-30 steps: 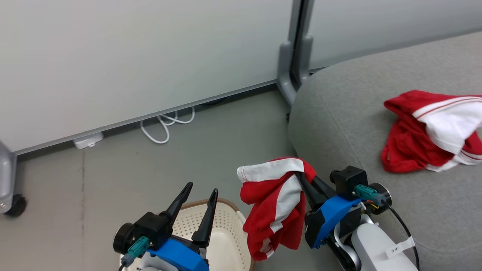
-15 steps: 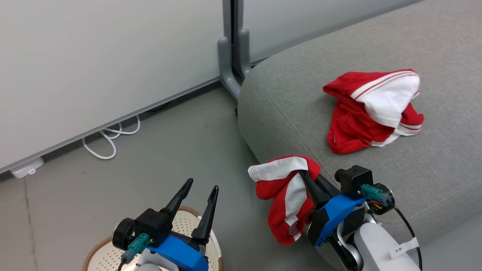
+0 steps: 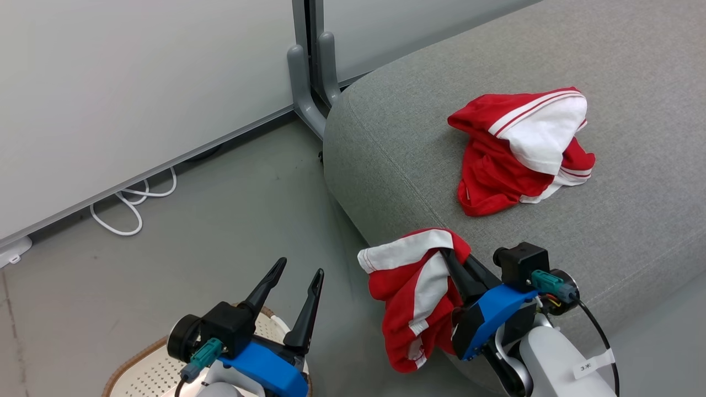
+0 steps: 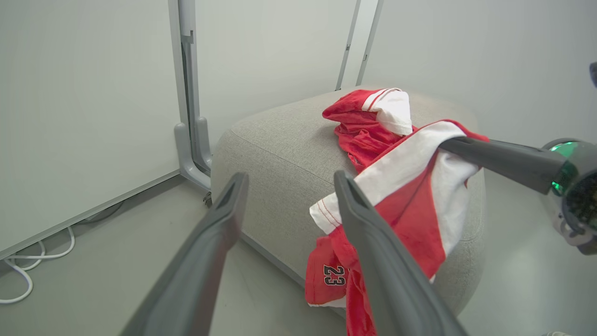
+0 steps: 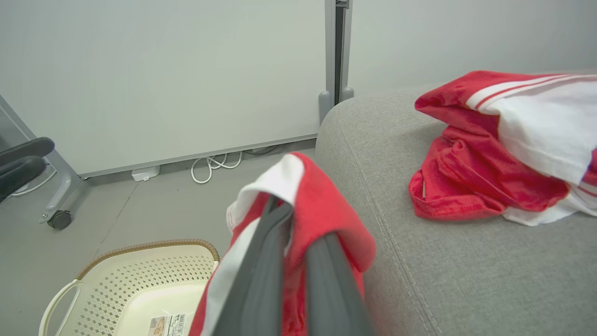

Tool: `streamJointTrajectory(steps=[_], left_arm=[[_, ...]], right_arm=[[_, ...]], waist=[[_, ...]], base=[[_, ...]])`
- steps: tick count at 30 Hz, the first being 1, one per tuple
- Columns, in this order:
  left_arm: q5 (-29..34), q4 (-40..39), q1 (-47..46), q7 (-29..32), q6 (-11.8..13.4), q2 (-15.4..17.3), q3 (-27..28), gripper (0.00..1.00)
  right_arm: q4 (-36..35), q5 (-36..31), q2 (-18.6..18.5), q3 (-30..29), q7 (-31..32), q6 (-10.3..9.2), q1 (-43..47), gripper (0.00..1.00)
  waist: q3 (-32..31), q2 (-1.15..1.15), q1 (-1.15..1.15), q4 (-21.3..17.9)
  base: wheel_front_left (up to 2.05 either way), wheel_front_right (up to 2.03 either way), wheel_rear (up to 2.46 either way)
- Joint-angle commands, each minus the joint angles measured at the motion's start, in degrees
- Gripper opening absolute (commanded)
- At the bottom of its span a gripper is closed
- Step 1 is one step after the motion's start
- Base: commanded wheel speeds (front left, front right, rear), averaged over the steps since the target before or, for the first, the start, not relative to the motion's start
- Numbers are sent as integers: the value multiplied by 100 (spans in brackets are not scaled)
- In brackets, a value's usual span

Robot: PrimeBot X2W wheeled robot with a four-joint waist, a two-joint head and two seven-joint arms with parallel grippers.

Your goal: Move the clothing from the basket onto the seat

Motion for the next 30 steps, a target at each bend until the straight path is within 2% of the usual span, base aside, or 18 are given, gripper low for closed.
streamJointTrajectory(steps=[1,8,15,22,30], left_arm=[[-14,-5,-45,-15,-7,19,1,100],[-10,-50,-93,-15,-7,36,-27,100],[25,-112,-192,-15,-7,105,-66,100],[68,-188,-370,-15,-7,184,-186,100],[107,-302,-772,-15,-7,310,-427,100]], right_arm=[[16,42,-7,-22,-38,1,-67,0],[-21,-81,-6,-168,47,1,-337,0],[-289,-649,-81,-764,369,1,-1384,0],[-673,-772,-540,-1413,771,1,-2689,0],[-635,-856,-1224,-2468,1030,1,-3886,0]], waist=[[1,0,0,7],[92,0,0,42],[317,0,0,74],[637,0,0,222],[1182,0,0,570]], base=[[0,0,0],[0,0,0],[0,0,0],[0,0,0],[0,0,0]])
